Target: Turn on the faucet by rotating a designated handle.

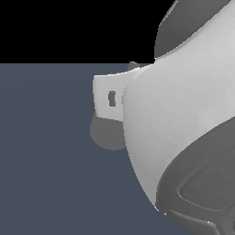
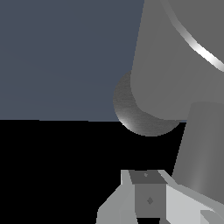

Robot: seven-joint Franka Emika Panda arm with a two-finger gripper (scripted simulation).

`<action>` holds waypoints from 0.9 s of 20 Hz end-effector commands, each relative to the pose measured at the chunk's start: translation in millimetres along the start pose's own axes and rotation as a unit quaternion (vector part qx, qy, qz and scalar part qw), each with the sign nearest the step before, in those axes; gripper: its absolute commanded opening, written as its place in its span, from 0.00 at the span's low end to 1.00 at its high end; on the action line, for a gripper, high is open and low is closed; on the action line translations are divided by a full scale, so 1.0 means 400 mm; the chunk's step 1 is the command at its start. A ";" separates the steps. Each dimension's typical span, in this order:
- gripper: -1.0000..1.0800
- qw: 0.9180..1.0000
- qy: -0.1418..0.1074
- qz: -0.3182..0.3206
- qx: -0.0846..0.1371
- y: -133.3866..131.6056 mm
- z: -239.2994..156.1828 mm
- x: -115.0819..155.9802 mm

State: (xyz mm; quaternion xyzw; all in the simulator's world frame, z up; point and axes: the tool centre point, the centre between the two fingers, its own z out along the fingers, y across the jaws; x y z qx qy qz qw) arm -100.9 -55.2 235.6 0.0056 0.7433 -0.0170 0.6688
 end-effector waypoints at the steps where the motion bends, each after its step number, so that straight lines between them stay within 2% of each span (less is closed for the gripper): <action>1: 0.00 0.999 -0.027 0.005 -0.029 0.097 0.003 -0.065; 14: 0.00 0.998 -0.053 0.002 -0.043 0.218 -0.007 -0.130; 15: 0.00 1.000 -0.021 -0.011 -0.008 0.105 -0.021 -0.009; 16: 0.00 1.000 -0.008 -0.017 0.006 0.081 -0.002 0.019; 18: 0.00 1.000 -0.012 -0.015 0.002 0.104 -0.001 0.012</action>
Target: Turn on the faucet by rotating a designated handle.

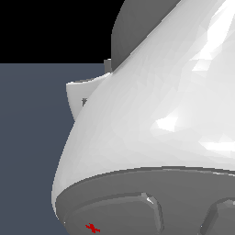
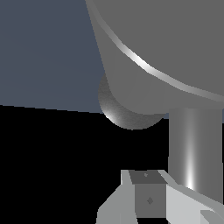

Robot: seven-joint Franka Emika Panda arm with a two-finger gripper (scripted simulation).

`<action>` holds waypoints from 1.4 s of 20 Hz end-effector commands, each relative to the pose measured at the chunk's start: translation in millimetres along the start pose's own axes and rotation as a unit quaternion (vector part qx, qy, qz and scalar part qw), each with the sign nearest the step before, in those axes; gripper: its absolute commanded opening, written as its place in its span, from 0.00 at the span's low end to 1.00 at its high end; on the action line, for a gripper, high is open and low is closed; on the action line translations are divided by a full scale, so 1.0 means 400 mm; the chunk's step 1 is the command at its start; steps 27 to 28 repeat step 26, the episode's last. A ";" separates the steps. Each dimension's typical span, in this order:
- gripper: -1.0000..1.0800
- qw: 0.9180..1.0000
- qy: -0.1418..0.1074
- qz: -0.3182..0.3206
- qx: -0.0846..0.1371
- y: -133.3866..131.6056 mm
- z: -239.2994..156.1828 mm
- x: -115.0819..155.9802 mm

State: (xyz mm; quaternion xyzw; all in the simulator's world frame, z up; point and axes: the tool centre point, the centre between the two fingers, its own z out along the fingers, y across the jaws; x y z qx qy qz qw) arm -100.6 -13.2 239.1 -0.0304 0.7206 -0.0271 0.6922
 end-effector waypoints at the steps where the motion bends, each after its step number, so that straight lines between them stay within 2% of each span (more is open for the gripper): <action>1: 0.00 0.999 0.020 0.018 0.016 0.011 0.002 0.018; 25: 0.00 0.999 -0.020 0.035 -0.024 0.256 0.003 -0.083; 28: 0.00 0.999 -0.020 0.035 -0.024 0.256 0.003 -0.083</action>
